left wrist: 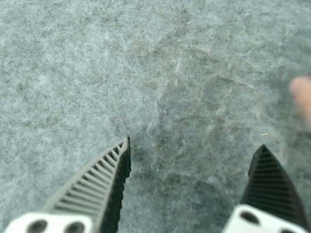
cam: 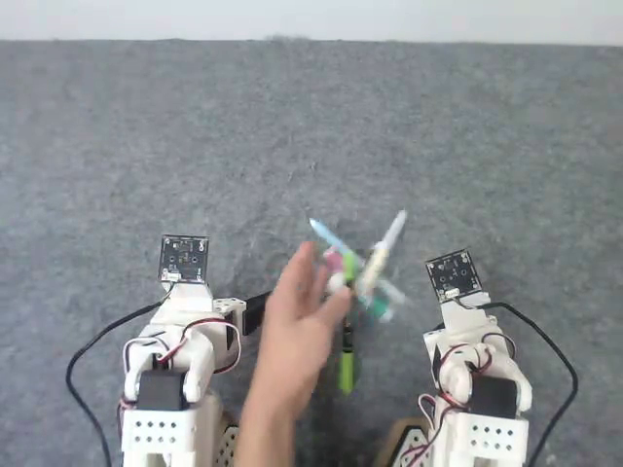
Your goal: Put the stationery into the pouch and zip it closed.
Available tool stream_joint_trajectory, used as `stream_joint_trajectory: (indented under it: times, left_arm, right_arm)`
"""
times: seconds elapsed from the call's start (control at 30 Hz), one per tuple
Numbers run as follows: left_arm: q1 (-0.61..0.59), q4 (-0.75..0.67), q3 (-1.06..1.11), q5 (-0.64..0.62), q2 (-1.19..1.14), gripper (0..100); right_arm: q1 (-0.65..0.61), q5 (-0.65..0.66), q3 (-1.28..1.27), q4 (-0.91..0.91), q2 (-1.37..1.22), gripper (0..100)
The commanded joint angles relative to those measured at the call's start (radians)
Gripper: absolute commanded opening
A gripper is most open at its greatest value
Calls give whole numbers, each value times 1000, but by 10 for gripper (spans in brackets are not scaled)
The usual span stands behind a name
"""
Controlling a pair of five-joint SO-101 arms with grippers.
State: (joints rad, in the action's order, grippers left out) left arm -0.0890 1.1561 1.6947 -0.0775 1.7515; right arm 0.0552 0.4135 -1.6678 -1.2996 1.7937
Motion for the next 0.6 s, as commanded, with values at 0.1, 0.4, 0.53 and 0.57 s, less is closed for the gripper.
stream_joint_trajectory:
  times: [0.1,0.4,0.53,0.57]
  left_arm:
    - [9,6,-5,-9,-9,368]
    - [2,6,-5,-11,-9,368]
    - [2,6,-5,-11,-9,368]
    - [2,6,-5,-11,-9,368]
  right_arm:
    - [-39,17,-15,-5,21,8]
    - [-41,17,-15,-5,21,8]
    - [-41,17,-15,-5,21,8]
    - [-41,17,-15,-5,21,8]
